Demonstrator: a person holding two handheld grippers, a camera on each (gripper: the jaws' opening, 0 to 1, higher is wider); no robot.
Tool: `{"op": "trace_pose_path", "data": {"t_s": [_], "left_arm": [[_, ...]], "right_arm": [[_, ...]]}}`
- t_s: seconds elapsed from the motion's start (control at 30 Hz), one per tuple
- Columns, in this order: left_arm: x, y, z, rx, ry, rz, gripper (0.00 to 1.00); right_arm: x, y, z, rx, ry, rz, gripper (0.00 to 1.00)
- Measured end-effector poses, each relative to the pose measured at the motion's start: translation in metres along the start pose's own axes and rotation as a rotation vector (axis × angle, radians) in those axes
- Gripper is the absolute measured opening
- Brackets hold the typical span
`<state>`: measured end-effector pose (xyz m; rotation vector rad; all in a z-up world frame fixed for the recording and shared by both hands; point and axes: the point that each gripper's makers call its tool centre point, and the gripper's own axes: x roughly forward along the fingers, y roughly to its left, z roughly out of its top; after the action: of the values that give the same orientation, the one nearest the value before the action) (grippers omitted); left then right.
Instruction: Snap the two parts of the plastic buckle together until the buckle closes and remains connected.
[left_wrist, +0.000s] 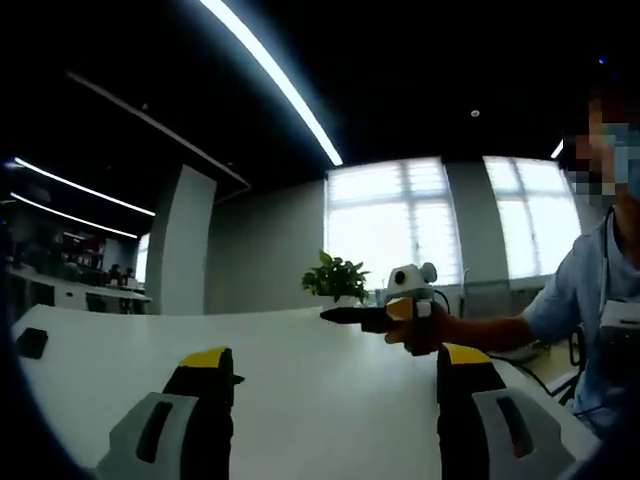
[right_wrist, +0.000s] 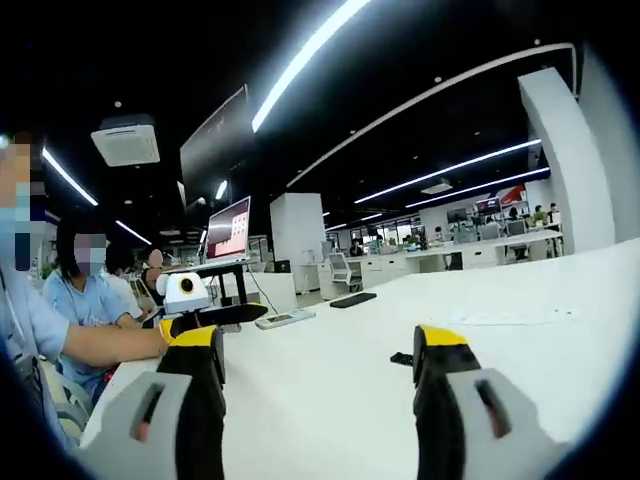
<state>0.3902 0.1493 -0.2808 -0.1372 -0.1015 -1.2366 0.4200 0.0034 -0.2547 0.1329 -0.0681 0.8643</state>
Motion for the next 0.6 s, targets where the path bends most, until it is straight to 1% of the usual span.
{"op": "trace_pose_path", "data": {"t_s": [0.1,0.13,0.2,0.33,0.47,0.53,0.6], "left_arm": [[0.001,0.003,0.003,0.017,-0.008,0.018,0.86],[0.001,0.005,0.006,0.033,-0.012,0.034,0.86],[0.001,0.010,0.012,0.073,-0.038,0.071,0.85],[0.001,0.018,0.010,0.079,-0.026,0.116,0.88],[0.002,0.022,0.008,0.065,-0.022,0.137,0.93],[0.002,0.022,0.008,0.054,-0.024,0.141,0.96],[0.002,0.024,0.010,0.046,-0.025,0.148,0.97]], "right_arm": [[-0.004,-0.005,0.009,0.005,-0.019,-0.028,0.84],[-0.006,-0.004,0.011,0.008,-0.025,-0.036,0.85],[-0.007,-0.004,0.014,0.007,-0.037,-0.050,0.86],[-0.005,0.003,0.008,-0.015,-0.024,-0.067,0.88],[0.000,0.009,0.002,-0.040,-0.006,-0.058,0.92],[0.002,0.010,-0.002,-0.040,0.009,-0.046,0.93],[0.001,0.009,-0.003,-0.035,0.010,-0.049,0.93]]}}
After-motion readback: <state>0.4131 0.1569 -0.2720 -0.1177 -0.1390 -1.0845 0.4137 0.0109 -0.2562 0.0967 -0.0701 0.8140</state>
